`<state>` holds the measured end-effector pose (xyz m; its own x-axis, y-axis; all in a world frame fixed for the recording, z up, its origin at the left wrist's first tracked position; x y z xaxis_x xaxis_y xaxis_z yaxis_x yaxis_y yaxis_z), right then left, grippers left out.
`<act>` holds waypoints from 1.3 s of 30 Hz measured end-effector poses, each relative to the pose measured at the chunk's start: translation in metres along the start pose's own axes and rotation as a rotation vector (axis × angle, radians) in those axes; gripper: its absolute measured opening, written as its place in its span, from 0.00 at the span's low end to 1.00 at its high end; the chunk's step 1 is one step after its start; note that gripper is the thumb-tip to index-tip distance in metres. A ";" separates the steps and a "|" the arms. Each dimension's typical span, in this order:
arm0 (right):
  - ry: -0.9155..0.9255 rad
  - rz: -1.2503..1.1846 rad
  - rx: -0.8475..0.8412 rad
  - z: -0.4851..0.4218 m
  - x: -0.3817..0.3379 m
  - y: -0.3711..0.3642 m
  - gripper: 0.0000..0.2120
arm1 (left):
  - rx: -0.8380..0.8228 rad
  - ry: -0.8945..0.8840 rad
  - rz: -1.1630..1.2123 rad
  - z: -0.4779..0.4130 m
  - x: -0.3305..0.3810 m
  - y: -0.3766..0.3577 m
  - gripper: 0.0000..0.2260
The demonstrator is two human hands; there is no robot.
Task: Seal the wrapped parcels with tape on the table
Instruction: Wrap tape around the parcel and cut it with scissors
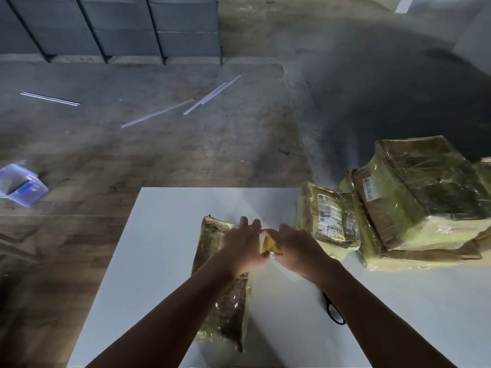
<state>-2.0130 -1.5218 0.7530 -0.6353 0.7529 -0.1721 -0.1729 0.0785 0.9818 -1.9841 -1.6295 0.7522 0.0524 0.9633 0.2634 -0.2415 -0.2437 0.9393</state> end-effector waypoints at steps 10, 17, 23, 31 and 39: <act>0.013 -0.139 0.072 0.002 -0.006 0.012 0.32 | 0.103 -0.058 0.369 0.013 -0.030 0.014 0.20; 0.187 -0.311 0.251 0.000 -0.039 0.046 0.39 | 0.327 -0.057 0.688 0.040 -0.081 0.028 0.22; 0.214 -0.237 0.211 -0.023 -0.060 0.034 0.39 | 0.297 -0.003 0.840 0.042 -0.110 0.015 0.26; 0.315 0.030 0.201 -0.038 -0.080 0.043 0.43 | 0.471 0.092 0.701 0.037 -0.127 0.000 0.01; 0.272 0.190 0.165 -0.038 -0.048 0.040 0.39 | 0.469 0.046 0.710 0.028 -0.138 -0.003 0.03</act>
<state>-2.0182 -1.5795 0.7972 -0.8250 0.5648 0.0215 0.0770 0.0746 0.9942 -1.9640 -1.7646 0.7196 -0.0016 0.5654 0.8248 0.2243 -0.8036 0.5513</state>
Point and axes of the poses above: each hand's wrist, its own z-axis away from the middle knuckle, its own y-axis out of the back of the hand, x = y × z, the point moved 6 cm from there along -z, towards the middle knuckle, and after that the axes turned 7 degrees about -y, right-handed, at the moved point
